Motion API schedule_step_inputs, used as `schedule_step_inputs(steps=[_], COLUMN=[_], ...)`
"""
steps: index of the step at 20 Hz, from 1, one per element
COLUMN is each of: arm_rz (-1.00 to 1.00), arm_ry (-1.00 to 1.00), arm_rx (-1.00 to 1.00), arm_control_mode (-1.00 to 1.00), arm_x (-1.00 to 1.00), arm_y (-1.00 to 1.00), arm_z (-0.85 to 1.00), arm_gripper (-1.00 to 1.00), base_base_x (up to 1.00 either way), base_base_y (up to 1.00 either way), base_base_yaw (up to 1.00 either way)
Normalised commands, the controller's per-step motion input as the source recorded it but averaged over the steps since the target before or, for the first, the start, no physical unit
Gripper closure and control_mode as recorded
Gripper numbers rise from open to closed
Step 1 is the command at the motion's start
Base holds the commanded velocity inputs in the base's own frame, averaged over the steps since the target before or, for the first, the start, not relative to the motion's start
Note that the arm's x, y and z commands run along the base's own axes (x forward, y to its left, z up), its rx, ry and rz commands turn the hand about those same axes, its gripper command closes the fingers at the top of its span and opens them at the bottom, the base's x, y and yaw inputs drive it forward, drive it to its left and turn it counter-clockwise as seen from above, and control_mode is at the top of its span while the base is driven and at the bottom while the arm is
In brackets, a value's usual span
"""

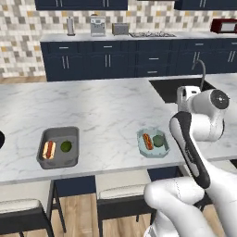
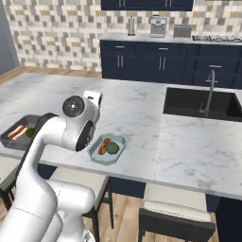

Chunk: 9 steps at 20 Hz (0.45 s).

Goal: Place one cooked food and one vegetable from the large plate to each tupperware container.

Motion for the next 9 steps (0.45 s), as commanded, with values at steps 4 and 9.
schedule_step_inputs(steps=[4,9], arm_rz=[-0.02,-0.01], arm_ry=[-0.42,-0.4], arm_rx=[0.0,0.0], arm_control_mode=[-1.0,-1.0], arm_x=[-0.87,-0.84], arm_y=[0.02,0.0], arm_z=[1.0,1.0], arm_gripper=[-1.0,-1.0], base_base_x=[0.0,0.0], base_base_y=[0.0,0.0], base_base_yaw=[0.0,0.0])
